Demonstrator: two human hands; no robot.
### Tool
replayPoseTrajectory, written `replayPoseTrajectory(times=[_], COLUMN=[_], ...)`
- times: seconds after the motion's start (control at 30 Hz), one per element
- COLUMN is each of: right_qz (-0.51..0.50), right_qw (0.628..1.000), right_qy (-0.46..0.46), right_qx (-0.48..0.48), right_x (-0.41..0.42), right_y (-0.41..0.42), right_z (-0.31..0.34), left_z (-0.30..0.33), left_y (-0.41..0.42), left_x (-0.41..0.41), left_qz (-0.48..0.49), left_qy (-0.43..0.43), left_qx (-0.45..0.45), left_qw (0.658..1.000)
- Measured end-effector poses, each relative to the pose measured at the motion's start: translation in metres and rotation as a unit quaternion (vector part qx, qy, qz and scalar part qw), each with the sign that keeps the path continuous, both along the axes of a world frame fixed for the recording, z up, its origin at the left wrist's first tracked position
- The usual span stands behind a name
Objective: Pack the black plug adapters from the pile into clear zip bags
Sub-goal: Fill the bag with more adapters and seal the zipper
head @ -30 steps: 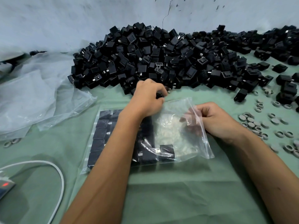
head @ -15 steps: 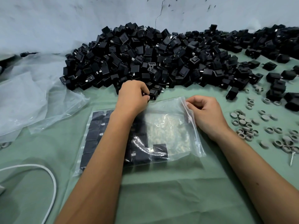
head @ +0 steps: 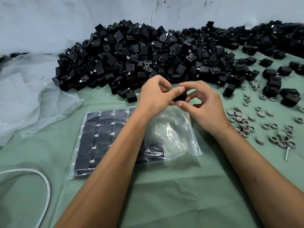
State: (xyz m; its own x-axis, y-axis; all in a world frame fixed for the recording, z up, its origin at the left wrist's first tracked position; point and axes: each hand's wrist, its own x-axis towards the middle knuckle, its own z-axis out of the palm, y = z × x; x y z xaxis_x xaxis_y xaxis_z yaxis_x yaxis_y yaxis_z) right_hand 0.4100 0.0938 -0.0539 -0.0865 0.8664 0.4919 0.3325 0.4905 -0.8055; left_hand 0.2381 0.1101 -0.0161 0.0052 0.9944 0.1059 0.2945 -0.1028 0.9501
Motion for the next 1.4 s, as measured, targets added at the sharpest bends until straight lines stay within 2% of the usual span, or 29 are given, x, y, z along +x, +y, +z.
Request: replayPoseTrajectory(times=[0.07,0.13,0.23,0.3,0.37,0.53,0.67,0.77,0.87,0.97,1.13,1.2,1.4], right_qz=[-0.009,-0.017,-0.008,0.005,0.018,0.069,0.165,0.252,0.281,0.325,0.300,0.289,0.273], right_qw=[1.000,0.997,0.983,0.973,0.970,0.946,0.935,0.919,0.918,0.920,0.936,0.940,0.914], right_qy=[0.007,0.048,0.146,0.178,0.172,0.161,0.066,0.016,-0.013,-0.049,-0.044,-0.069,-0.117], right_qx=[-0.018,-0.055,-0.113,-0.145,-0.169,-0.271,-0.306,-0.303,-0.279,-0.215,-0.181,-0.168,-0.275], right_x=[0.001,0.005,0.014,0.019,0.022,0.033,0.030,0.022,0.006,-0.014,-0.026,-0.028,-0.032], right_y=[0.000,0.001,0.005,0.008,0.011,0.014,0.009,0.002,-0.005,-0.013,-0.019,-0.022,-0.019], right_z=[0.001,0.002,0.002,0.002,0.001,0.001,0.001,0.003,0.005,0.006,0.005,0.005,-0.002], left_z=[0.001,0.000,0.000,0.001,0.003,0.011,0.018,0.025,0.029,0.029,0.028,0.027,0.026], left_y=[-0.002,-0.004,0.000,0.002,0.000,-0.004,-0.002,-0.003,-0.003,-0.002,-0.001,0.000,0.000], left_x=[0.004,0.006,0.000,-0.005,-0.009,-0.018,-0.025,-0.025,-0.027,-0.029,-0.031,-0.032,-0.033], left_qz=[-0.013,-0.021,-0.066,-0.133,-0.178,-0.208,-0.183,-0.188,-0.195,-0.204,-0.206,-0.208,-0.212], left_qy=[-0.008,0.022,0.193,0.301,0.336,0.331,0.326,0.295,0.277,0.262,0.241,0.241,0.235], left_qx=[0.007,0.037,0.101,0.082,0.048,0.097,0.137,0.150,0.146,0.135,0.120,0.119,0.119], left_qw=[1.000,0.999,0.974,0.941,0.924,0.915,0.917,0.925,0.929,0.934,0.941,0.940,0.941])
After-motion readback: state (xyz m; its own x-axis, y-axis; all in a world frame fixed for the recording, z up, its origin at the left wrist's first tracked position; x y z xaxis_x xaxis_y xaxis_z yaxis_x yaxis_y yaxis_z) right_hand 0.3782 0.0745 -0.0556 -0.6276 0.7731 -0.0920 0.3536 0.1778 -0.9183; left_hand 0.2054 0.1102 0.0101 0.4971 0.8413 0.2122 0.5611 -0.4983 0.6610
